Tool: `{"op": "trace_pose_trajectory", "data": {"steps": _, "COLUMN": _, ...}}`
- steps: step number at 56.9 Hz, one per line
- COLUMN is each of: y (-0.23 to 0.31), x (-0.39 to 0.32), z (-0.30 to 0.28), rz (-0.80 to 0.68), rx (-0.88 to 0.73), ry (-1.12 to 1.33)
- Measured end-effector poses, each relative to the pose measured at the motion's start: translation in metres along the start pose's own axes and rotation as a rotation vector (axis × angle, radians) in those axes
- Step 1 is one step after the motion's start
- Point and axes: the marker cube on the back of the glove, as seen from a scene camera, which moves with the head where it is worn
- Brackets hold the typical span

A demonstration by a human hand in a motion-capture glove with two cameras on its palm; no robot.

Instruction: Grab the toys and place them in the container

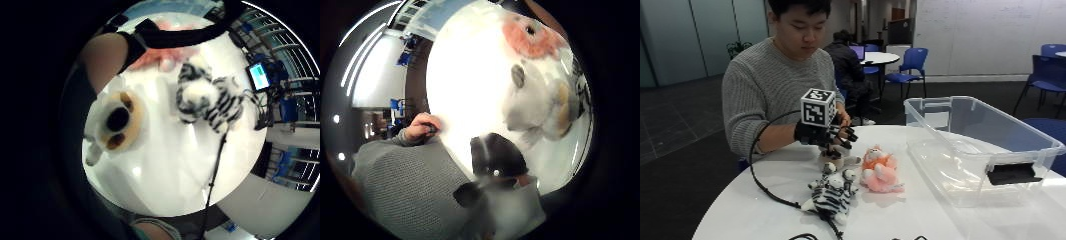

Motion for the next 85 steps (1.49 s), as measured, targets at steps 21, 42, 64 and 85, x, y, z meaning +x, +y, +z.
{"op": "trace_pose_trajectory", "data": {"steps": 21, "y": -0.011, "x": 0.000, "z": 0.056, "rz": 0.115, "rx": 0.039, "ry": 0.194}}
{"op": "trace_pose_trajectory", "data": {"steps": 42, "y": -0.029, "x": -0.021, "z": -0.009, "rz": 0.049, "rx": 0.257, "ry": 0.149}}
{"op": "trace_pose_trajectory", "data": {"steps": 64, "y": -0.215, "x": -0.063, "z": -0.214, "rz": -0.171, "rx": 0.507, "ry": 0.284}}
{"op": "trace_pose_trajectory", "data": {"steps": 85, "y": -0.387, "x": -0.067, "z": -0.111, "rz": 0.167, "rx": 0.223, "ry": 0.294}}
